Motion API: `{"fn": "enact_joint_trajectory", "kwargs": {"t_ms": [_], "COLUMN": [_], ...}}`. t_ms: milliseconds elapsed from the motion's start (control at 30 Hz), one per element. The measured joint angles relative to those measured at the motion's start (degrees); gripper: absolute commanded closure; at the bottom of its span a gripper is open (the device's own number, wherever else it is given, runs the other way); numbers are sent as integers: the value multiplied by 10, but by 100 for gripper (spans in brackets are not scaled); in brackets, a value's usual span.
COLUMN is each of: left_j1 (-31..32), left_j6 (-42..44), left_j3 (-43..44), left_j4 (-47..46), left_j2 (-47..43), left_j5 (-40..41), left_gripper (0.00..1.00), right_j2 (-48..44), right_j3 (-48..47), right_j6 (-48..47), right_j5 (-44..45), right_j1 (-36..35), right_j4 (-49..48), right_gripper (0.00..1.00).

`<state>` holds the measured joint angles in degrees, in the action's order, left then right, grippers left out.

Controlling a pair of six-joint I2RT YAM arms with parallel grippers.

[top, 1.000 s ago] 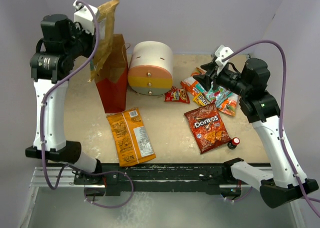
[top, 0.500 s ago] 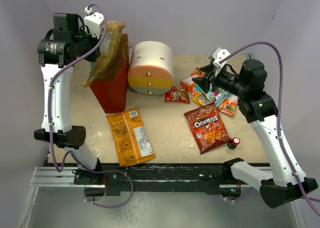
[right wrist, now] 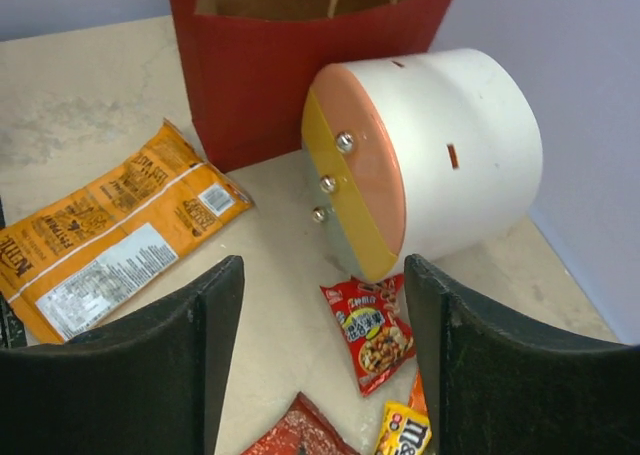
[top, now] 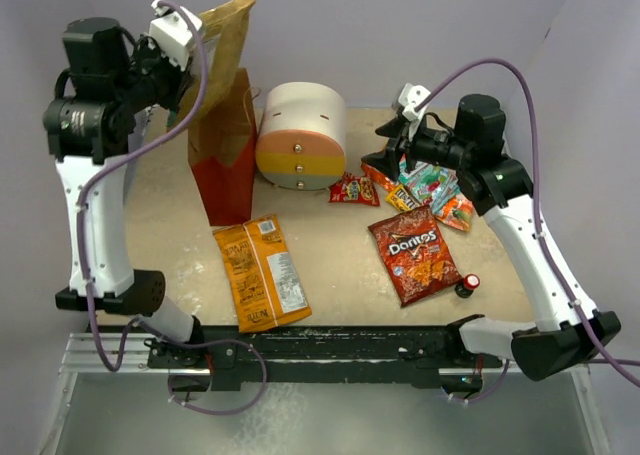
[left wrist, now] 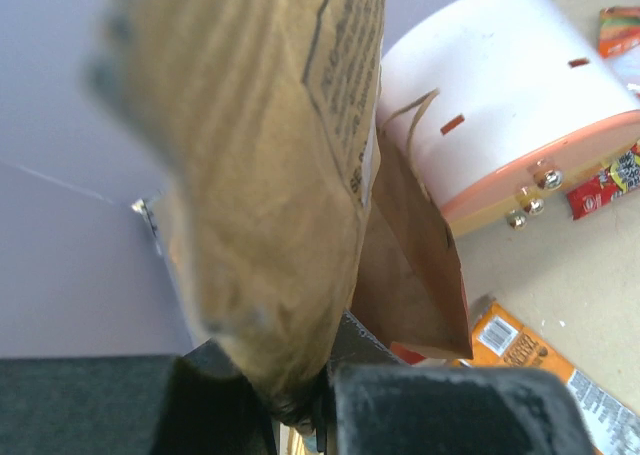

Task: Place the snacks into the paper bag
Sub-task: Place the snack in the paper bag.

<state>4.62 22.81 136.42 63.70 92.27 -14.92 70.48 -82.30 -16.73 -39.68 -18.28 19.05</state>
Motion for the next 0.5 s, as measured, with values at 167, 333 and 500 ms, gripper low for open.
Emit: {"fn": "enact_joint_trajectory", "kwargs": {"t_ms": [167, 333, 500], "left_j1": [0, 0, 0], "left_j6": [60, 99, 115], "left_j3": [17, 23, 8], "left_j4": [8, 47, 91], "left_j2": [-74, -135, -148], "left_j5": [-93, -208, -298], "left_gripper": [100, 100, 100], "right_j2": [28, 48, 21], "right_j3": [-50, -131, -152], "right_j6": [-20, -31, -64], "right_j5": [-29, -56, -61], "right_j1": [-24, -28, -28], "right_j4": [5, 18, 50], "right_gripper": [12, 5, 2]}}
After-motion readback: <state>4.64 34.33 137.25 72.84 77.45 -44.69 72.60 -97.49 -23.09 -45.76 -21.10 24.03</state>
